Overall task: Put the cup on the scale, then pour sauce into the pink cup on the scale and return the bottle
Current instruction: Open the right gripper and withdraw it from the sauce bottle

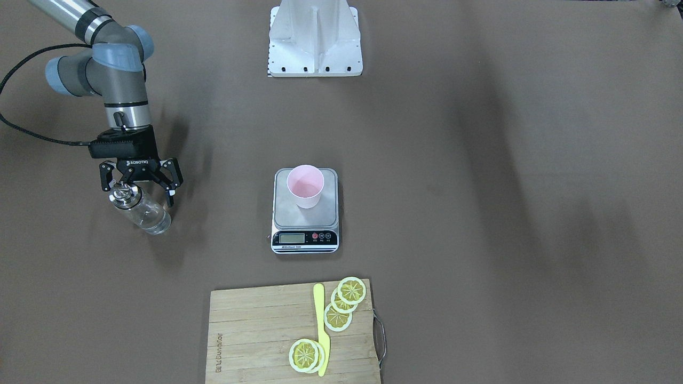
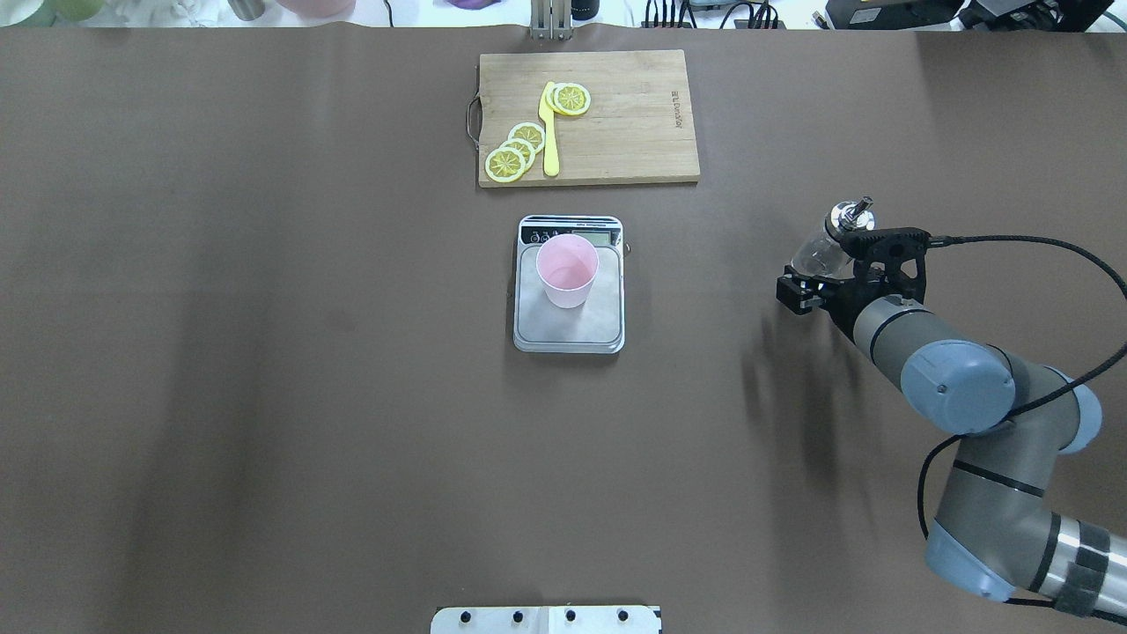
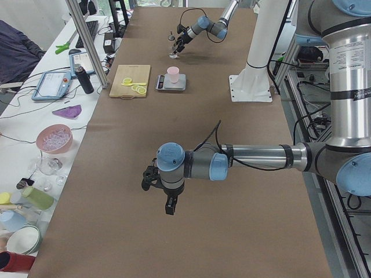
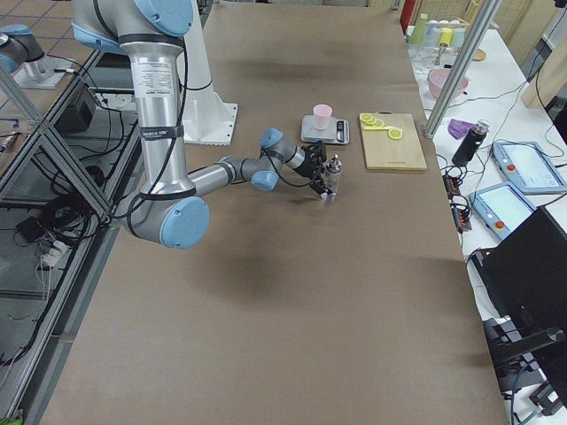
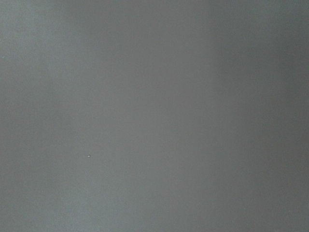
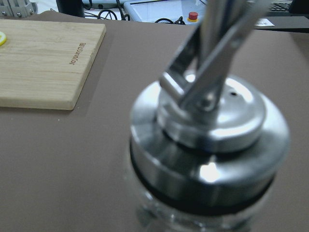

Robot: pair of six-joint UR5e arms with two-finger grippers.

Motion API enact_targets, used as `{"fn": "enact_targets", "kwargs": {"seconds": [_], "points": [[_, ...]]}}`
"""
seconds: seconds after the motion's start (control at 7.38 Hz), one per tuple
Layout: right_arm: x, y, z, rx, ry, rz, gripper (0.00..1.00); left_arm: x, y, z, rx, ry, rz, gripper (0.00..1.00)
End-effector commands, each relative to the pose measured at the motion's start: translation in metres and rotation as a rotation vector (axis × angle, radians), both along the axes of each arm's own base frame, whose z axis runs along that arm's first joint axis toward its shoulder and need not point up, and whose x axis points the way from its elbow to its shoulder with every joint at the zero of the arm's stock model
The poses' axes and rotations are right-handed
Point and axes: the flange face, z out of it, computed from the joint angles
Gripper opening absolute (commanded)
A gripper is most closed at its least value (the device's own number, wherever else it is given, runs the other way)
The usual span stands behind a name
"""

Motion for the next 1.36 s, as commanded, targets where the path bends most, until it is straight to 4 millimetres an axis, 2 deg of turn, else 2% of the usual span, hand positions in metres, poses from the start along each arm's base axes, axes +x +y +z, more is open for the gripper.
{"fn": "enact_targets", "kwargs": {"seconds": [0.0,0.27,0.54,0.68,0.81,0.95,1.22], "points": [[0.040,0.036,0.003,-0.007,0.002,-0.028,1.00,0.000,0.000,-0.001,0.002,0.000,0.000,0.99],[0.080,0.059,0.016,-0.032,0.035,-0.042,1.00,0.000,0.000,-0.002,0.003,0.000,0.000,0.99],[0.090,0.065,0.031,-0.055,0.068,-0.074,1.00,0.000,0.000,-0.001,0.002,0.000,0.000,0.99],[0.097,0.061,0.038,-0.066,0.091,-0.105,1.00,0.000,0.000,-0.001,0.002,0.000,0.000,0.99],[0.115,0.048,0.042,-0.048,0.145,-0.135,1.00,0.000,0.000,-0.001,0.002,0.000,0.000,0.99],[0.144,0.026,0.047,-0.059,0.175,-0.161,1.00,0.000,0.000,-0.002,0.004,0.000,0.001,0.99],[0.233,-0.027,0.076,-0.102,0.199,-0.252,1.00,0.000,0.000,-0.003,0.009,0.002,0.003,0.99]]}}
